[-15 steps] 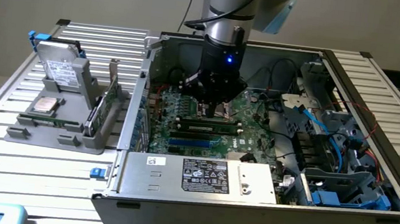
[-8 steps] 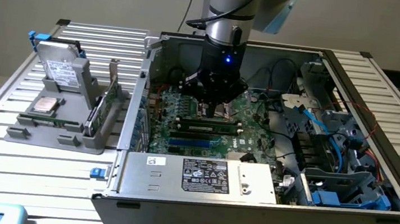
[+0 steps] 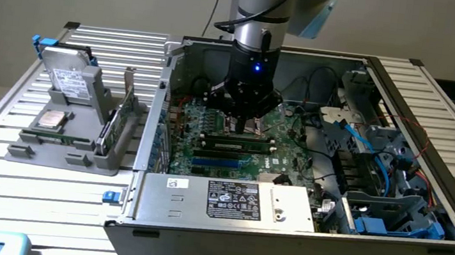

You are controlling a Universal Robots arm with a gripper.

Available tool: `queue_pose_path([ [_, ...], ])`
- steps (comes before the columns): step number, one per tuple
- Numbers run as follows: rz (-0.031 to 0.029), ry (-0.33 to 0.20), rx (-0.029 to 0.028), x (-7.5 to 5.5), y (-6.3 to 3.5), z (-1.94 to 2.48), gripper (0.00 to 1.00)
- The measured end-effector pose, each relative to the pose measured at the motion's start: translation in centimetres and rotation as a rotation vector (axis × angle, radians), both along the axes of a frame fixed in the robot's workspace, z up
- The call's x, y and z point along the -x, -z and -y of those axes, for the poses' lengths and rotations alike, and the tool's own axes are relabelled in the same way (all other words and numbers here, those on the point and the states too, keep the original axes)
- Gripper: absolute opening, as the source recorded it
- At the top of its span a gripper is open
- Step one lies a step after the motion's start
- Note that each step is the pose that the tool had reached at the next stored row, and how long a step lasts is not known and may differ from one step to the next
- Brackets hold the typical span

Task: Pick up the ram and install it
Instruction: 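Press down the ram until it locks into place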

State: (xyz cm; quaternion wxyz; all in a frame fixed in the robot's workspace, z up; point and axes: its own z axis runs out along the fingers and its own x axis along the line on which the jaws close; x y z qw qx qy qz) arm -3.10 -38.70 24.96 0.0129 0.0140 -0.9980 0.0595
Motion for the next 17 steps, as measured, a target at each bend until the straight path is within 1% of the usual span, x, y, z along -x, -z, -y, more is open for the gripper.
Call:
queue_pose_path([
  [4,0.0096,0.044,0.0,0.0,0.0,0.0,0.11],
  [8,0.0254,0.076,-0.0002,0.0,0.0,0.0,0.11],
  [10,0.0322,0.088,-0.0004,0.0,0.0,0.0,0.11],
  [11,0.0339,0.092,-0.0004,-0.01,0.0,0.0,0.11],
  [17,0.0342,0.093,-0.0003,0.0,0.0,0.0,0.11],
])
